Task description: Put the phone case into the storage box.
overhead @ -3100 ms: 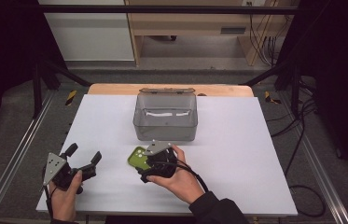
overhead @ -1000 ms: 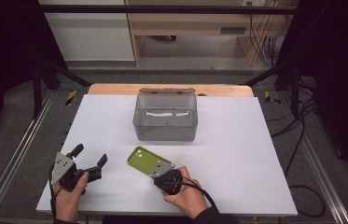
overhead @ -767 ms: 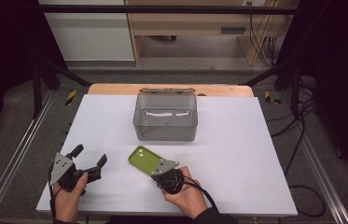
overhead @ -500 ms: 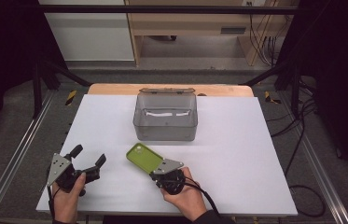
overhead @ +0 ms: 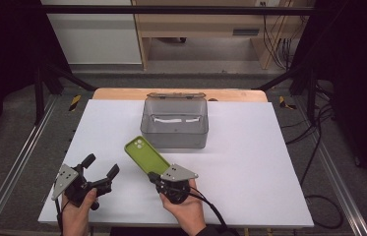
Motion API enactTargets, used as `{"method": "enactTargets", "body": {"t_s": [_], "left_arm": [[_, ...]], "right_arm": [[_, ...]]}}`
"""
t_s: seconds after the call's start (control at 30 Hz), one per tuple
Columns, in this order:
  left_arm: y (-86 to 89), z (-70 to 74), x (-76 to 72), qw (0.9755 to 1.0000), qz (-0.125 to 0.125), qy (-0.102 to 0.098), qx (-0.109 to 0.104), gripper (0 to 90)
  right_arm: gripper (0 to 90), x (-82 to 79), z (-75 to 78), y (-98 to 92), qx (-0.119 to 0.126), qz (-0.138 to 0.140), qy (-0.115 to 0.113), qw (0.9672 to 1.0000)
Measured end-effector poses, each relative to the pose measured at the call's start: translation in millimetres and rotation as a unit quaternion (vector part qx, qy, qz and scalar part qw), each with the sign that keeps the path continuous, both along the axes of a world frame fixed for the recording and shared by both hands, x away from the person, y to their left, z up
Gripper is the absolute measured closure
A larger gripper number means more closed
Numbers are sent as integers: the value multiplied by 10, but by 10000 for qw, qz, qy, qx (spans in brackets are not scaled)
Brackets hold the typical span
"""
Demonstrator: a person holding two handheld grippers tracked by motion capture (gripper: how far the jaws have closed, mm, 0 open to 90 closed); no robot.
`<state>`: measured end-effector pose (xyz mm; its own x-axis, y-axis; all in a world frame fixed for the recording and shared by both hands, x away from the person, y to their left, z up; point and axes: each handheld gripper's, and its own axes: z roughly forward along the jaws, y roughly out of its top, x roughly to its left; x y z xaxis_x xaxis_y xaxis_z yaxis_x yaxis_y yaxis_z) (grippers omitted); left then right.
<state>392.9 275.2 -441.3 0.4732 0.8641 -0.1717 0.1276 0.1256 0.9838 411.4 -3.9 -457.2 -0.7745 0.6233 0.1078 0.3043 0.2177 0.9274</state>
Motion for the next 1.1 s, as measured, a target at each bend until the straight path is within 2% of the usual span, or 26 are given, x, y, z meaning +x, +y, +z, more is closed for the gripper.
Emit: {"method": "enactTargets", "body": {"t_s": [0.17, 0.33, 0.43, 0.47, 0.63, 0.77, 0.8, 0.83, 0.93, 1.1], "left_arm": [[-110, -11, -9, 9998, -82, 108, -159, 13], [-148, -38, 5, 9994, -108, 227, -217, 17], [-151, -70, 34, 9985, -79, 367, -410, 22], [-151, -70, 34, 9985, -79, 367, -410, 24], [-135, -108, 66, 9962, -14, 522, -693, 47], [-103, -133, 72, 9943, -31, 581, -894, 163], [-97, -137, 74, 9938, -61, 592, -934, 163], [-94, -141, 75, 9934, -102, 600, -970, 209], [-96, -143, 72, 9931, -92, 590, -1010, 258], [-78, -164, 67, 9899, -86, 635, -1263, 339]], "right_arm": [[884, -28, 7, 104, 277, -29, -92, 9996], [884, -51, 33, 173, 398, -23, -170, 9991], [884, -63, 50, 228, 463, 35, -191, 9987], [884, -63, 50, 228, 463, 35, -191, 9987], [883, -73, 57, 291, 514, 80, -200, 9984], [884, -81, 67, 346, 574, 96, -225, 9981], [884, -81, 67, 346, 574, 96, -225, 9981], [884, -85, 72, 370, 595, 101, -234, 9979], [884, -90, 75, 396, 618, 106, -249, 9977], [884, -96, 64, 455, 700, 117, -219, 9972]]}}
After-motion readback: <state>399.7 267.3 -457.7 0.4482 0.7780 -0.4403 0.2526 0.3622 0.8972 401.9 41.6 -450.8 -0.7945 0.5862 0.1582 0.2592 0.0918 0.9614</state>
